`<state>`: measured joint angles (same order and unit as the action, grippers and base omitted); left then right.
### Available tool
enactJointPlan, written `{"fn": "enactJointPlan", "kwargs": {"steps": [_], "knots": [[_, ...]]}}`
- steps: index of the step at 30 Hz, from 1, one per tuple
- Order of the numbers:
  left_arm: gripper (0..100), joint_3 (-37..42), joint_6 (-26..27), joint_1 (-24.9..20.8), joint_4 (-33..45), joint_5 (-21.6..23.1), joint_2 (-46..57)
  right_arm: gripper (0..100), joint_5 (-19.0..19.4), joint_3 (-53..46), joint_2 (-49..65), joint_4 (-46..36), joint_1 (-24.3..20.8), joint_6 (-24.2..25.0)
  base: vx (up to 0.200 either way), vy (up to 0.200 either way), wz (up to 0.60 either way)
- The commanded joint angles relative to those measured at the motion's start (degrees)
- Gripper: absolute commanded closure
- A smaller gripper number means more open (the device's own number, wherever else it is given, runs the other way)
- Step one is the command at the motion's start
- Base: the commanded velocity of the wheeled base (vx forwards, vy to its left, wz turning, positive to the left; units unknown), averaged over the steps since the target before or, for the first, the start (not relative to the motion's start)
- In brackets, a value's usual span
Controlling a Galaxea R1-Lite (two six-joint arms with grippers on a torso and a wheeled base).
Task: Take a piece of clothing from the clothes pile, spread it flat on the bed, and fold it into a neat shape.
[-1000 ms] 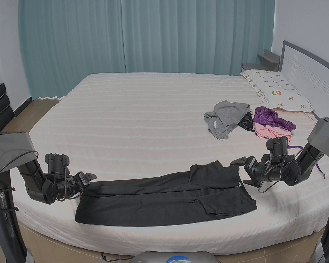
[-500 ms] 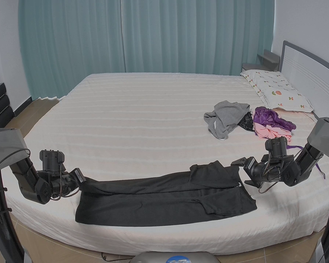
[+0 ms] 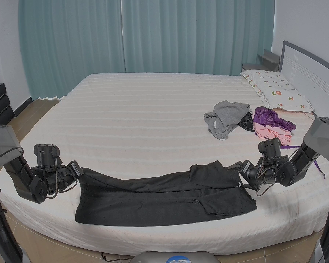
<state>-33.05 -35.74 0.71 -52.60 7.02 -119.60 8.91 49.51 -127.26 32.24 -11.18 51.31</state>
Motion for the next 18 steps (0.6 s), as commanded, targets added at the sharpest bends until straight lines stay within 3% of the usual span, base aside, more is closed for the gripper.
{"fn": "enactJointPlan", "kwargs": {"steps": [1,18], "knots": [[100,0.44,-0.56,0.08,-0.31,0.36,0.51,0,-1.18,1.21,-2.21,-0.34,-0.42,0.02,0.0,0.0,0.0],[100,0.18,-0.64,0.08,-0.31,0.45,0.07,0,-3.37,7.71,-7.92,-1.04,-0.33,-0.51,0.0,0.0,0.0]]}}
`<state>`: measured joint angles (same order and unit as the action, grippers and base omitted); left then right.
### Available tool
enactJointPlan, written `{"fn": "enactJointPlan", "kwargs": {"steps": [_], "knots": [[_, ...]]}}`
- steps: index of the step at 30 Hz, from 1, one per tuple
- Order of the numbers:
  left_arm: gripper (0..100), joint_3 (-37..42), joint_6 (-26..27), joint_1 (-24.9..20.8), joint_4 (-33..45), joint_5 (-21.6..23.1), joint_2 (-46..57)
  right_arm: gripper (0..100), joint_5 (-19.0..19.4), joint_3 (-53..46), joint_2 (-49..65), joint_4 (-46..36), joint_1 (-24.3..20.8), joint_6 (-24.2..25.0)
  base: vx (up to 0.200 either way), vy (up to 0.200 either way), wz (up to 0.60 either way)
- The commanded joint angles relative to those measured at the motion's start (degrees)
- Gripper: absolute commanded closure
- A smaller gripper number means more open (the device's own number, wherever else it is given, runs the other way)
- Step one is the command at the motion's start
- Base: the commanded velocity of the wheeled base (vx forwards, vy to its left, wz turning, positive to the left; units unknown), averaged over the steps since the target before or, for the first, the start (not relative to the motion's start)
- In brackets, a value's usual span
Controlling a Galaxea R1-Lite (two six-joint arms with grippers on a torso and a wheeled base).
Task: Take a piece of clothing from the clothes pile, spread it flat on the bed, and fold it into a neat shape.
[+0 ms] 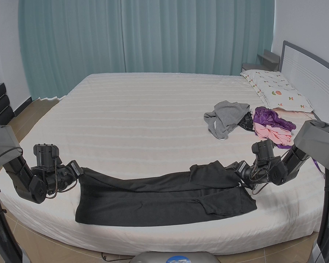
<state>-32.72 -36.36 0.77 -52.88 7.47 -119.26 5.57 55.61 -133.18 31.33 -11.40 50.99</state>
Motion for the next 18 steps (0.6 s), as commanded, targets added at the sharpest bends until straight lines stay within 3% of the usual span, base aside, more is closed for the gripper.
{"fn": "enactJointPlan", "kwargs": {"steps": [1,7,8,18], "knots": [[100,-0.15,-0.02,0.02,-0.03,0.0,-0.27,0,-0.03,1.87,-2.17,-0.3,-0.2,-0.19,0.0,0.0,0.0],[100,-0.33,-0.02,0.02,-0.03,0.0,-0.45,0,-0.3,3.62,-2.78,-3.29,-0.73,-1.42,0.0,0.0,0.0],[100,-0.33,-0.02,0.02,-0.03,0.0,-0.45,100,-0.3,3.71,-2.96,-3.29,-0.91,-2.21,0.0,0.0,0.0],[100,-0.5,-0.02,0.11,-0.03,-0.09,-0.36,100,-0.39,3.98,-2.7,-3.82,-0.99,-3.62,0.0,0.0,0.0]]}}
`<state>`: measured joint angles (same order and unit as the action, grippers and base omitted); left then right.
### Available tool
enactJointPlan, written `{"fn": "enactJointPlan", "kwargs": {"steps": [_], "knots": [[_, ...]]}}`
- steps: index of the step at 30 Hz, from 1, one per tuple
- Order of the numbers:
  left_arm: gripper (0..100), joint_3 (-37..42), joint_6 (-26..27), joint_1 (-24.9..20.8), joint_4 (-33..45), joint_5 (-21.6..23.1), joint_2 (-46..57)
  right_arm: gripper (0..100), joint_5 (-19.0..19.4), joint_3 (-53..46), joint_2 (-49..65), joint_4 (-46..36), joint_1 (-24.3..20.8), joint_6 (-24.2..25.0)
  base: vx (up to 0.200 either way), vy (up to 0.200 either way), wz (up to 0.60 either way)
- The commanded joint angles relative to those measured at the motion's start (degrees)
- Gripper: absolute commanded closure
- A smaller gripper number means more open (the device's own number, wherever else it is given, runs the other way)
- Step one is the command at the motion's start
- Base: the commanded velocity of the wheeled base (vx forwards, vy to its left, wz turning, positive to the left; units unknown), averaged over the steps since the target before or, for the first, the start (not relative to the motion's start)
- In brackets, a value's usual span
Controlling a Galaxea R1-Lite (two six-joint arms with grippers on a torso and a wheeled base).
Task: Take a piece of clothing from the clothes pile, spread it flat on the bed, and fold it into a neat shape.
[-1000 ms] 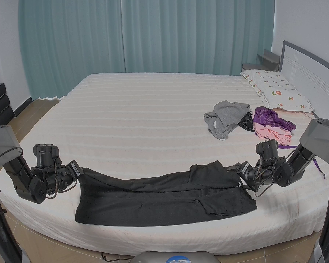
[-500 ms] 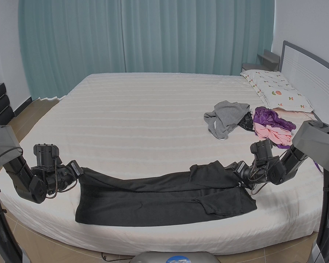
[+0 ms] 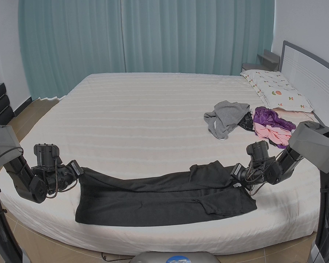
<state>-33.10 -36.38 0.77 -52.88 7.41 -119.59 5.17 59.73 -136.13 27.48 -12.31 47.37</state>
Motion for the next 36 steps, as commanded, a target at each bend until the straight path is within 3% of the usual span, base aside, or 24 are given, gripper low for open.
{"fn": "enactJointPlan", "kwargs": {"steps": [1,7,12,16,36], "knots": [[100,-0.13,-0.1,0.11,-0.03,-0.03,-0.03,100,0.02,-0.14,0.43,0.12,0.01,0.09,0.0,0.0,0.0],[100,-1.18,-0.71,0.81,-0.03,-0.03,-0.38,100,-0.77,0.73,2.27,1.26,0.8,1.23,0.0,0.0,0.0],[100,-4.78,-6.51,1.87,-0.03,-0.29,-0.38,100,-0.86,4.34,4.21,4.6,3.26,7.12,0.0,0.0,0.0],[100,-6.8,-7.74,2.22,-0.12,-0.2,-1.44,100,-0.86,6.18,4.38,7.94,4.4,10.46,0.0,0.0,0.0],[100,-10.23,-9.41,3.89,-6.79,-0.82,-5.74,100,-0.42,8.21,1.92,13.57,3.61,10.28,0.0,0.0,0.0]]}}
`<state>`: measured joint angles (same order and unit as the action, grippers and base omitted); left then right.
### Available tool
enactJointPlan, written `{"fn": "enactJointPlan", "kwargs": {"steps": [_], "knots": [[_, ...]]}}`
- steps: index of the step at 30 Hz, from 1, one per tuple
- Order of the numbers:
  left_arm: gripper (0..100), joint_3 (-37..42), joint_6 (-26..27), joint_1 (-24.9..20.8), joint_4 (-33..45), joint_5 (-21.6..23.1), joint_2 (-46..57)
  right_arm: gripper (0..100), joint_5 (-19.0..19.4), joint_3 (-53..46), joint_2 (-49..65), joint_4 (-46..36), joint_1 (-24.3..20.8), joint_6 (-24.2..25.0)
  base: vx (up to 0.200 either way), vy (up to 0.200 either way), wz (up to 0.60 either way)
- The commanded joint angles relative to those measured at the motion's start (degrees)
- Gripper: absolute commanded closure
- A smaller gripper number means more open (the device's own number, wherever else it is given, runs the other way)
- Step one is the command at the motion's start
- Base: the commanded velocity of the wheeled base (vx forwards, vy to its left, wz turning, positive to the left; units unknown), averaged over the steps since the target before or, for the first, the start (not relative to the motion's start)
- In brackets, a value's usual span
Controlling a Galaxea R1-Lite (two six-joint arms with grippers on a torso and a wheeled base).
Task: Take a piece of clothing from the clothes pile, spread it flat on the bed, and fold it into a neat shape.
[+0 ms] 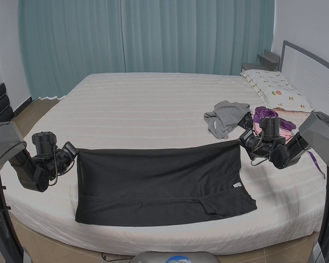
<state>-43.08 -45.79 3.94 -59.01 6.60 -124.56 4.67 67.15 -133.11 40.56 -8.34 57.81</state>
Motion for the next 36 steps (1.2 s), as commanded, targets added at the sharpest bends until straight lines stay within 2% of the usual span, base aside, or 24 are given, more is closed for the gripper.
{"fn": "enactJointPlan", "kwargs": {"steps": [1,9,16,25,28,31,36], "knots": [[100,-0.25,0.0,1.07,-1.19,0.08,-0.77,100,0.08,1.23,-1.54,0.49,-0.45,-0.42,0.0,0.0,0.0],[100,-0.69,0.17,1.34,-2.42,0.44,-2.61,100,0.16,5.19,-4.44,0.31,-0.36,-1.03,0.0,0.0,0.0],[100,-2.53,0.26,1.69,-2.42,0.7,-6.57,100,0.34,4.31,-3.82,-0.13,0.08,-2.17,0.0,0.0,0.0],[100,0.63,1.05,2.57,-2.25,0.79,-5.78,100,3.15,-4.39,0.31,-0.13,0.25,-3.93,0.0,0.0,0.0],[100,3.62,4.57,2.57,-2.07,0.88,-5.43,100,3.77,-9.75,2.59,-0.04,0.34,-7.62,0.0,0.0,0.0],[100,6.43,7.91,2.57,-2.42,1.05,-5.08,100,3.77,-12.74,3.38,0.31,0.34,-9.12,0.0,0.0,0.0],[100,10.56,9.66,2.48,-2.33,3.69,-2.79,100,3.86,-15.73,3.29,0.31,0.34,-10.52,0.0,0.0,0.0]]}}
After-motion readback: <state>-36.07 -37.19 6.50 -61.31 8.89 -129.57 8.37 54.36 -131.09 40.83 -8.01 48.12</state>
